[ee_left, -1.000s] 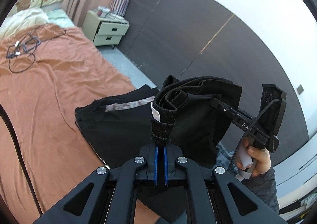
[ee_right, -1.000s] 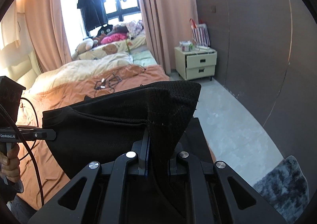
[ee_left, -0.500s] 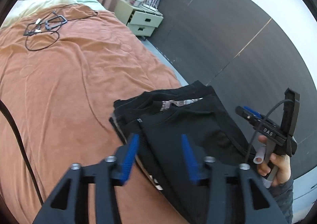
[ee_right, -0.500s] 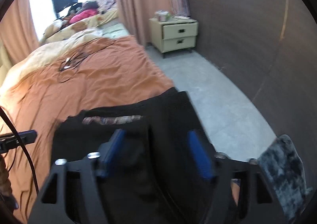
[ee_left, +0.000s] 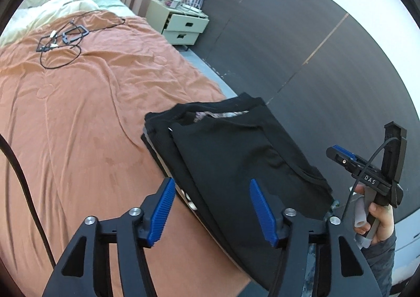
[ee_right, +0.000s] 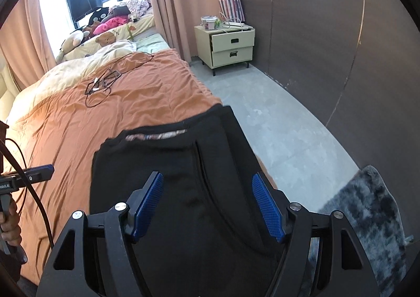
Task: Fold small clothes
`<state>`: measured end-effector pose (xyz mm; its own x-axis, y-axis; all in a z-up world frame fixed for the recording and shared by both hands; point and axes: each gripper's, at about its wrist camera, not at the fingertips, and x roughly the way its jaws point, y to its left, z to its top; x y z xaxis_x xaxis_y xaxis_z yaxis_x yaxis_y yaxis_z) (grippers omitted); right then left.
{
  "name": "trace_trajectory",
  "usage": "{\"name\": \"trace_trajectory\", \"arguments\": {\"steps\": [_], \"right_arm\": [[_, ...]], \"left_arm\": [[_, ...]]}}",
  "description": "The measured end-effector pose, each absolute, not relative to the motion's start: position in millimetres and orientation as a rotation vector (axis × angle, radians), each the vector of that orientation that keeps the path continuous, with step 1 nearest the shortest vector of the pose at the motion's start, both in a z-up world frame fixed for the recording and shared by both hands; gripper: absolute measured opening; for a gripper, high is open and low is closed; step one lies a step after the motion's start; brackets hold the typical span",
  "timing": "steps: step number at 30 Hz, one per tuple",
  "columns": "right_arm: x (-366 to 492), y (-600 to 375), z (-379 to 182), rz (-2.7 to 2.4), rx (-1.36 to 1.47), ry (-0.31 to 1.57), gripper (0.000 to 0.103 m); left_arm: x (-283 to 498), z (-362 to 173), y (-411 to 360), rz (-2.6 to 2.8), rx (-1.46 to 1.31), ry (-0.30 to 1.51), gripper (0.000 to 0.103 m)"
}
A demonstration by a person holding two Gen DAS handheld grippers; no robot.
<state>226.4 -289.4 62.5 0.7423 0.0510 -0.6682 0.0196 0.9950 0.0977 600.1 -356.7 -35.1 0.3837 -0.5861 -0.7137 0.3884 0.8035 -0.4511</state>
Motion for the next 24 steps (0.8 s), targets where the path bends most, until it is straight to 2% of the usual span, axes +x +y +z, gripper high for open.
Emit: {"name": "trace_trajectory", "arguments": {"steps": [7, 10, 15, 17, 18, 22, 24], "right_arm": [[191, -300, 71, -0.006, 0.099, 0.726, 0.069], [166, -292, 72, -0.021, 0.102, 0.705, 0.069], [132, -269, 75, -0.100, 0.059, 0.689, 0.075], [116, -259, 77, -0.100, 0.065, 0.679, 0.084], [110, -254, 75, -0.102, 0.066, 0.675, 0.084], [76, -235, 76, -0.117, 0.076, 0.647, 0.088], [61, -227, 77, -0.126, 0.085, 0.640, 0.094]], "left_arm": [[547, 2, -350, -0.649, -0.192, 0.957, 0.067], [521, 19, -343, -0.653, -0.189, 0.935, 0.079], [477, 47, -330, -0.670, -0.147, 0.885, 0.094], [458, 56, -323, -0.675, -0.133, 0.871, 0.100], [451, 59, -319, -0.677, -0.129, 0.865, 0.102], [415, 73, -301, -0.688, -0.104, 0.837, 0.103], [398, 78, -291, -0.689, -0.097, 0.820, 0.103]]}}
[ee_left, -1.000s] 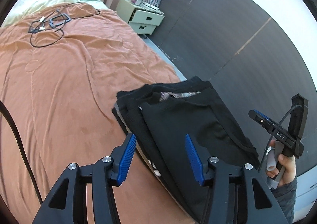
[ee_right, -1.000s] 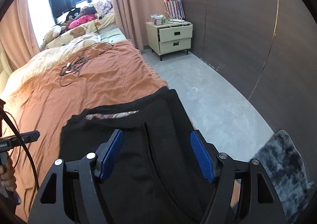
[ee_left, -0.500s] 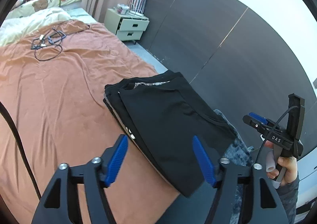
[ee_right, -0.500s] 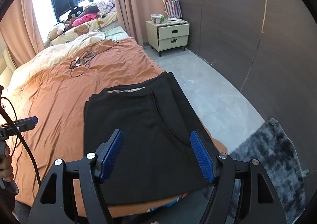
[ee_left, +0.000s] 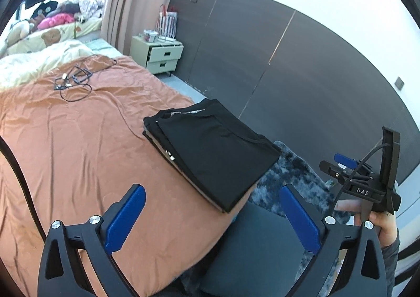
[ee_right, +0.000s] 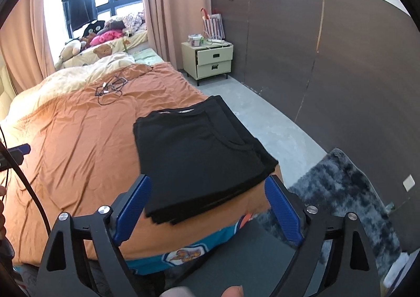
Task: Fold small clothes
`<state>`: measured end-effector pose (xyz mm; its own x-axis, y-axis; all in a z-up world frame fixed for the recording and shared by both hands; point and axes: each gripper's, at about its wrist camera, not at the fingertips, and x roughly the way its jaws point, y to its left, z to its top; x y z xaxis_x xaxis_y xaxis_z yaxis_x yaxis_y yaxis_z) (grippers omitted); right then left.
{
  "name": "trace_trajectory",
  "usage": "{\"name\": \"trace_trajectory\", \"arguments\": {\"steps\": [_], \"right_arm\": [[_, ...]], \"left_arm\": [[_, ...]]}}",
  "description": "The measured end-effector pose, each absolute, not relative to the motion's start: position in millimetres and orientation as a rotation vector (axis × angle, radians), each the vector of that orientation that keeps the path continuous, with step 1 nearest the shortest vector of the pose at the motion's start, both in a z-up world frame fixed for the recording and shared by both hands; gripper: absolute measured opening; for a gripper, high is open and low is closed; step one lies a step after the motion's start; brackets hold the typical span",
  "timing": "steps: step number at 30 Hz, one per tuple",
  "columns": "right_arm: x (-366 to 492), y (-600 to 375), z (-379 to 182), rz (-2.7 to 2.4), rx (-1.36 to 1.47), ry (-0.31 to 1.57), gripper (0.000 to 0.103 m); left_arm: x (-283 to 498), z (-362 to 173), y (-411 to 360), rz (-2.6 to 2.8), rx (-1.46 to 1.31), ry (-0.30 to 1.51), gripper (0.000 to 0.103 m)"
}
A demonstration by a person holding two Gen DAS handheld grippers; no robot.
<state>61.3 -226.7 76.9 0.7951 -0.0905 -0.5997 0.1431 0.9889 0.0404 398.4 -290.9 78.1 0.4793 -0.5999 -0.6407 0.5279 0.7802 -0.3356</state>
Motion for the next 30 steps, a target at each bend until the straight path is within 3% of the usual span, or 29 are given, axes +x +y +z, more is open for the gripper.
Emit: {"name": "trace_trajectory", "arguments": {"steps": [2, 19, 30], "right_arm": [[46, -220, 76, -0.118, 0.094, 0.622, 0.103], [-71, -175, 45, -0.013, 0.098, 0.523, 0.103], [-126, -147, 13, 0.038, 0.051, 0.460, 0.103]], "left_arm": [[382, 82, -280, -0.685, -0.092, 0.805, 0.103], [241, 98, -189, -0.527, -0.085, 0.648, 0.103], [162, 74, -139, -0.437, -0.105, 0.539, 0.103]]}}
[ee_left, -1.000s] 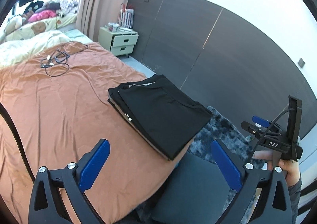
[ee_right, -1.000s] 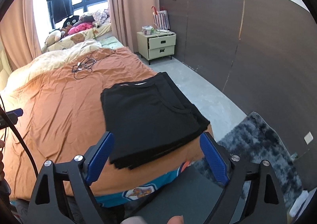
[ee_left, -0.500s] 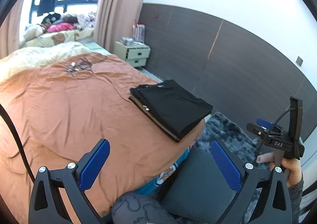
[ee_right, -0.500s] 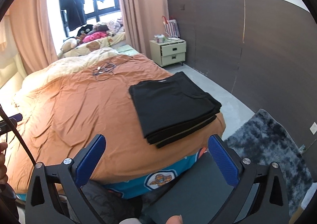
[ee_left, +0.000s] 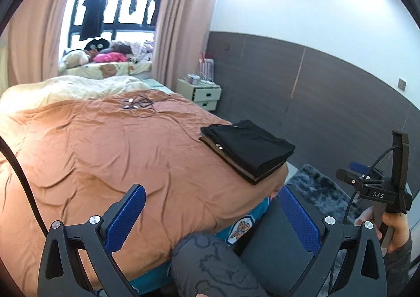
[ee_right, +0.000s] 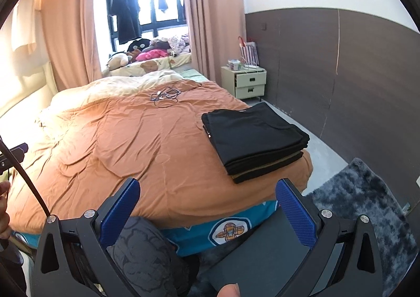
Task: Fold small clothes
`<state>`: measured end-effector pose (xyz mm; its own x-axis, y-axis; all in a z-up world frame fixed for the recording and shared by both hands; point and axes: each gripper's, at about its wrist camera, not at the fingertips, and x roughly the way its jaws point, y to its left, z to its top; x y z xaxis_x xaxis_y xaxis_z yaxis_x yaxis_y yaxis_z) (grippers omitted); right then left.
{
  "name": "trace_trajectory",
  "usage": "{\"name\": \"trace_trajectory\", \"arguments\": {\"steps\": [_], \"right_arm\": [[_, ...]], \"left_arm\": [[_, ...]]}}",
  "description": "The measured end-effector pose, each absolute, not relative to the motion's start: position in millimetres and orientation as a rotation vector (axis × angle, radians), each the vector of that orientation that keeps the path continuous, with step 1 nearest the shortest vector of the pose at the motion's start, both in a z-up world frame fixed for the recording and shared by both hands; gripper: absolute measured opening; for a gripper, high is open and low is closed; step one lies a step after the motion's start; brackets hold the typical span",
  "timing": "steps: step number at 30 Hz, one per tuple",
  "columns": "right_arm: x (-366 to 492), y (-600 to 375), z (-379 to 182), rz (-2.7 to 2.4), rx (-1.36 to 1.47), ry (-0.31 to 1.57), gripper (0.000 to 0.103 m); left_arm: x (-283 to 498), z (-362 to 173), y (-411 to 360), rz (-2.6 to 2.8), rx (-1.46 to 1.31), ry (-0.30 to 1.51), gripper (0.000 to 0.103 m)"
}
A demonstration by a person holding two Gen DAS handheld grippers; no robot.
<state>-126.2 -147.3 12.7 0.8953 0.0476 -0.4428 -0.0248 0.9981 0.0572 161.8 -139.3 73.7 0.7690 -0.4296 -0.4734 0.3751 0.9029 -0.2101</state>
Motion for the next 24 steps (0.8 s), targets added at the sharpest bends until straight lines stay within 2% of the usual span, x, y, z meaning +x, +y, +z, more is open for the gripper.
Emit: {"name": "trace_trajectory", "arguments": {"steps": [11, 24], "right_arm": [[-163, -130, -20, 0.112, 0.038, 0.457, 0.103], [-205, -127, -47, 0.119, 0.078, 0.403, 0.103]], "left_arm": [[98, 40, -90, -0.334, -0.111, 0.468, 0.103], [37, 13, -80, -0.279, -0.071, 0.402, 0.103]]}}
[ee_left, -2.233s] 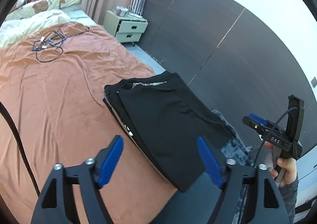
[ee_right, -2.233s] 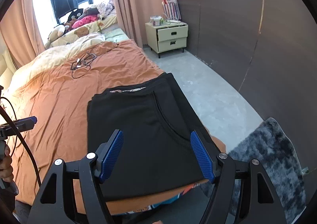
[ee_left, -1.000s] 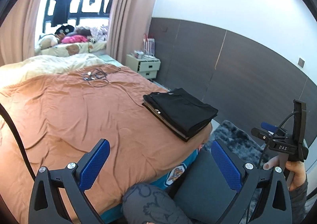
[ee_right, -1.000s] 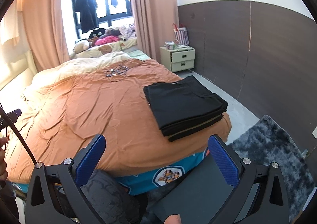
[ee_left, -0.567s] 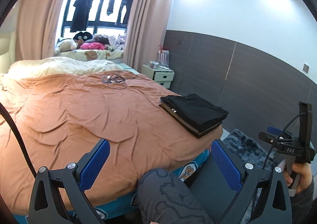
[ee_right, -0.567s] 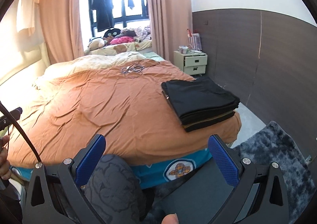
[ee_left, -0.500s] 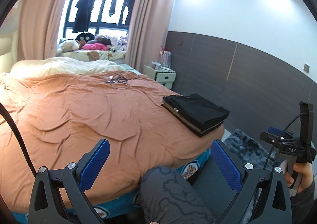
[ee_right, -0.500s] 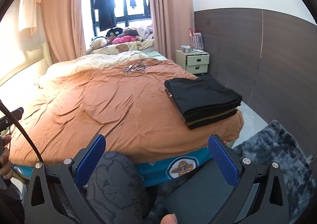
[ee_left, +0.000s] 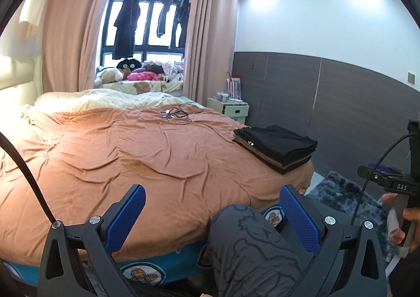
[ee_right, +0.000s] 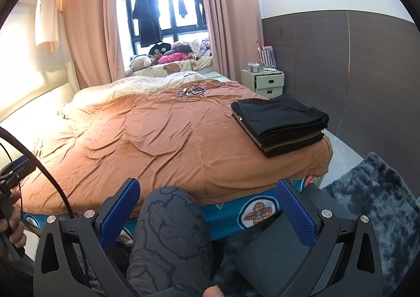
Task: Fold small clothes
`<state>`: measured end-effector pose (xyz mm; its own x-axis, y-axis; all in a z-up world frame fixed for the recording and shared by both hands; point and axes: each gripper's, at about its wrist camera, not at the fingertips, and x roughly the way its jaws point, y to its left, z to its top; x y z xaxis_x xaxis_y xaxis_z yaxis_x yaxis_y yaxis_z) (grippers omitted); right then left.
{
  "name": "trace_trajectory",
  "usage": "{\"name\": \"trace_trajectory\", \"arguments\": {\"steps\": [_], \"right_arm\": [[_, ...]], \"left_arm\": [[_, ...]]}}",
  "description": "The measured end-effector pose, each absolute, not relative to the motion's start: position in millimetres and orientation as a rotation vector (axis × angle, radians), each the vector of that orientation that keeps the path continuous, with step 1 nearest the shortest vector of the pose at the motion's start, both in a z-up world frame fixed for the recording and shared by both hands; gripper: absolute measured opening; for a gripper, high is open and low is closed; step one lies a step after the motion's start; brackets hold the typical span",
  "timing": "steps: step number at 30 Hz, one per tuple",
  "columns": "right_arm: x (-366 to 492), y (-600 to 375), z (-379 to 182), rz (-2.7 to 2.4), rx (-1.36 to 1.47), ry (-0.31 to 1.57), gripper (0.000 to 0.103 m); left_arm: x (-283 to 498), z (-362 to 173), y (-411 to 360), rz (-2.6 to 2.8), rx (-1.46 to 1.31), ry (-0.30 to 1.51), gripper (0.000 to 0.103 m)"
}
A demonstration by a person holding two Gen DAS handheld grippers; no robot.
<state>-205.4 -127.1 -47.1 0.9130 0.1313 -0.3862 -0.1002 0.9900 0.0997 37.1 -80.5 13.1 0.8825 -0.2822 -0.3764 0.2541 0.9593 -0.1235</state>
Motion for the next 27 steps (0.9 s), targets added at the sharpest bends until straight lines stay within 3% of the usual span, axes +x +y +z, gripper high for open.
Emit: {"name": "trace_trajectory", "arguments": {"steps": [27], "right_arm": [[-214, -99, -66, 0.078, 0.045, 0.367, 0.103]], "left_arm": [[17, 9, -73, -0.261, -0.082, 0.369, 0.103]]}}
